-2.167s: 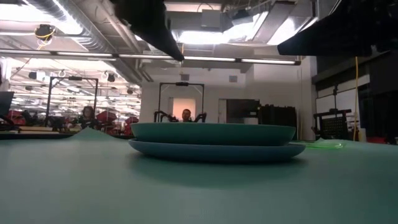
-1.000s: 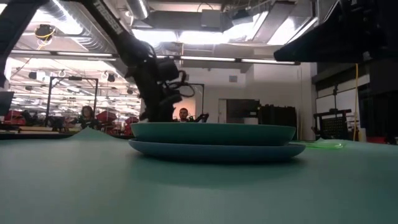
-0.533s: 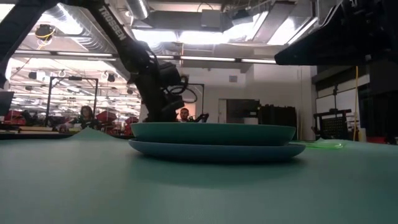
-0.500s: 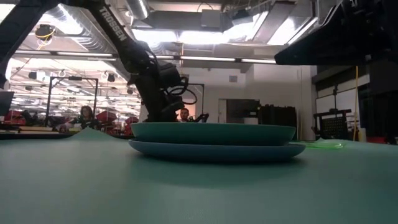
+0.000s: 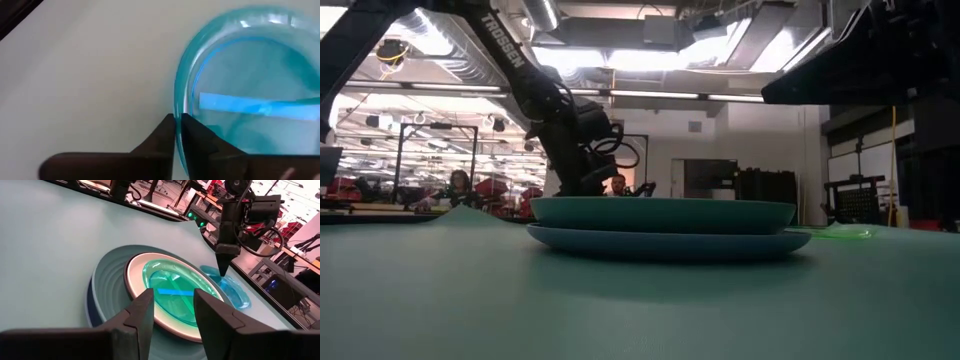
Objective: Stack plastic plates
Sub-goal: Stack the light blue plate on top of the light blue plate, then stack the light green plate on top of the light blue plate
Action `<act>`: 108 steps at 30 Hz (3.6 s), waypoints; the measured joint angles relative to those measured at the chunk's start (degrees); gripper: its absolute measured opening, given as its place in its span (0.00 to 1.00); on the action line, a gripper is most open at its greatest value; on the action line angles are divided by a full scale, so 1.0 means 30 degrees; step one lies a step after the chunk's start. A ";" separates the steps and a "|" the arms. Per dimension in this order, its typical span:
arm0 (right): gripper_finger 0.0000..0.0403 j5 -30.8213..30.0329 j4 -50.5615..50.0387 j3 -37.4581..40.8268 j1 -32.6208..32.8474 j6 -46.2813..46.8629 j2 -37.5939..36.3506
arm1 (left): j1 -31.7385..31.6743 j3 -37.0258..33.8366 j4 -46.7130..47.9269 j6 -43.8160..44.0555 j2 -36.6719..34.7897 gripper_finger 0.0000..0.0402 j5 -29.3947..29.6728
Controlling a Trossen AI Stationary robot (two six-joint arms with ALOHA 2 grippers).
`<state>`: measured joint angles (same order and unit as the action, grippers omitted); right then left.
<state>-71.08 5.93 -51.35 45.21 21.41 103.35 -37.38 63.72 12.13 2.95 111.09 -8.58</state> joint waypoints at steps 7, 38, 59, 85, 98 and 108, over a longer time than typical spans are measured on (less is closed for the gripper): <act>0.34 -0.0009 0.0001 0.0000 0.0000 0.0000 0.0000 | 0.0019 0.0000 -0.0160 -0.0026 0.0007 0.01 -0.0142; 0.34 0.0158 0.0067 0.0000 -0.0117 0.0131 0.0007 | 0.0348 -0.0022 0.2221 -0.0385 -0.8571 0.00 0.1070; 0.34 0.0581 0.0052 0.0000 -0.0372 0.0273 0.0007 | 0.5648 -0.0022 0.3947 0.0399 -0.9377 0.00 -0.0336; 0.34 0.0778 0.0059 0.0000 -0.0372 0.0277 0.0007 | 0.7873 -0.0018 0.2574 0.0392 -0.5046 0.00 0.0091; 0.34 0.1290 0.0057 0.0000 -0.0660 0.0717 0.0007 | 0.8536 -0.0020 0.1887 0.0319 -0.4058 0.14 0.0280; 0.34 0.2935 0.0037 0.0000 -0.1735 0.1267 0.0007 | 0.8933 -0.0015 0.3783 -0.1007 -0.6140 0.24 0.2962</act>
<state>-62.28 6.04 -51.35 40.01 25.21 103.37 -10.58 63.68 23.48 -0.08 92.67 0.31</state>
